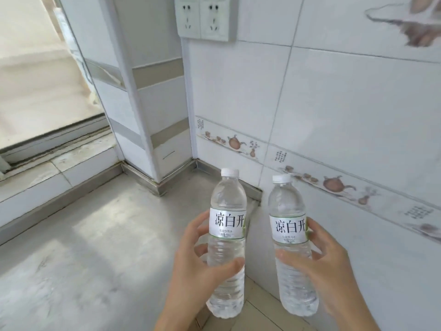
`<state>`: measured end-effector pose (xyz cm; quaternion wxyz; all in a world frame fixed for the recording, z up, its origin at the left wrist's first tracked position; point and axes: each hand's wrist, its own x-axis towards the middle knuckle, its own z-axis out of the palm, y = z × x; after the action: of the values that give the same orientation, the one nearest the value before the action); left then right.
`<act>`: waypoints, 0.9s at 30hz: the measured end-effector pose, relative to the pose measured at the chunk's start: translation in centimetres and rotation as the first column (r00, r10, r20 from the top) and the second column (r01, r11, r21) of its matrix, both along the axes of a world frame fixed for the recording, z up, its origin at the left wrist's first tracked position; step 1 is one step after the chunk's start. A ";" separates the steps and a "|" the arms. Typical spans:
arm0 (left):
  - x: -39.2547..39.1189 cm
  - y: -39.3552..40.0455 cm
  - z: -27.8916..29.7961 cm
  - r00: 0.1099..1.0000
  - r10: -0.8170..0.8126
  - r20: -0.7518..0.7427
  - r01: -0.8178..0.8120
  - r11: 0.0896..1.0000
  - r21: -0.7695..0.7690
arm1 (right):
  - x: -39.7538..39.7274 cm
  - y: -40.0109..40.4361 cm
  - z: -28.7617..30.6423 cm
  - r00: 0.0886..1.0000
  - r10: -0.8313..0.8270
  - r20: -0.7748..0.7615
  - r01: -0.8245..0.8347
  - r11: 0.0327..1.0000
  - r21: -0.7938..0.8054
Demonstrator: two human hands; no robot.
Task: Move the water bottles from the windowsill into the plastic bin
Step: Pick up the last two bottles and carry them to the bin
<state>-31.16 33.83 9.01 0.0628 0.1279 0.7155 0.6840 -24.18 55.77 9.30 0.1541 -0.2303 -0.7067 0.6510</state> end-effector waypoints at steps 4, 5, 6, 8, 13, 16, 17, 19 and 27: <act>4.8 6.5 0.5 0.990 -0.136 -0.031 0.136 0.991 0.006 | 7.8 4.5 1.0 0.989 -0.143 -0.034 0.143 0.989 -0.027; 6.0 8.2 0.6 0.984 -0.176 -0.036 0.176 0.984 0.007 | 9.9 5.7 1.2 0.982 -0.183 -0.038 0.182 0.983 -0.031; 7.2 9.9 0.7 0.975 -0.218 -0.044 0.219 0.976 0.008 | 11.9 6.9 1.4 0.974 -0.221 -0.042 0.220 0.975 -0.034; 9.4 13.5 1.1 0.949 -0.308 -0.063 0.309 0.951 -0.004 | 16.0 9.2 1.8 0.952 -0.303 -0.053 0.301 0.953 -0.044; 14.6 22.5 2.3 0.838 -0.540 -0.083 0.542 0.841 -0.003 | 24.7 13.7 2.7 0.844 -0.529 -0.093 0.526 0.849 -0.055; 17.6 28.0 3.1 0.737 -0.674 -0.060 0.674 0.738 -0.008 | 29.0 15.9 3.5 0.756 -0.646 -0.107 0.648 0.761 -0.019; 18.6 29.9 3.3 0.700 -0.712 -0.055 0.713 0.701 -0.008 | 30.4 16.8 3.7 0.728 -0.677 -0.113 0.681 0.733 -0.005; 20.7 33.6 3.5 0.631 -0.774 -0.052 0.775 0.632 -0.001 | 33.0 18.6 4.1 0.666 -0.736 -0.123 0.743 0.669 0.020; 28.4 48.7 3.7 0.387 -0.917 -0.100 0.922 0.385 0.042 | 41.4 27.9 4.8 0.393 -0.907 -0.151 0.919 0.392 0.037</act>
<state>-2.76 82.50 12.74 0.4031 0.5253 0.4950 0.5627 17.25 83.62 14.07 0.5360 -0.5357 -0.4914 0.4292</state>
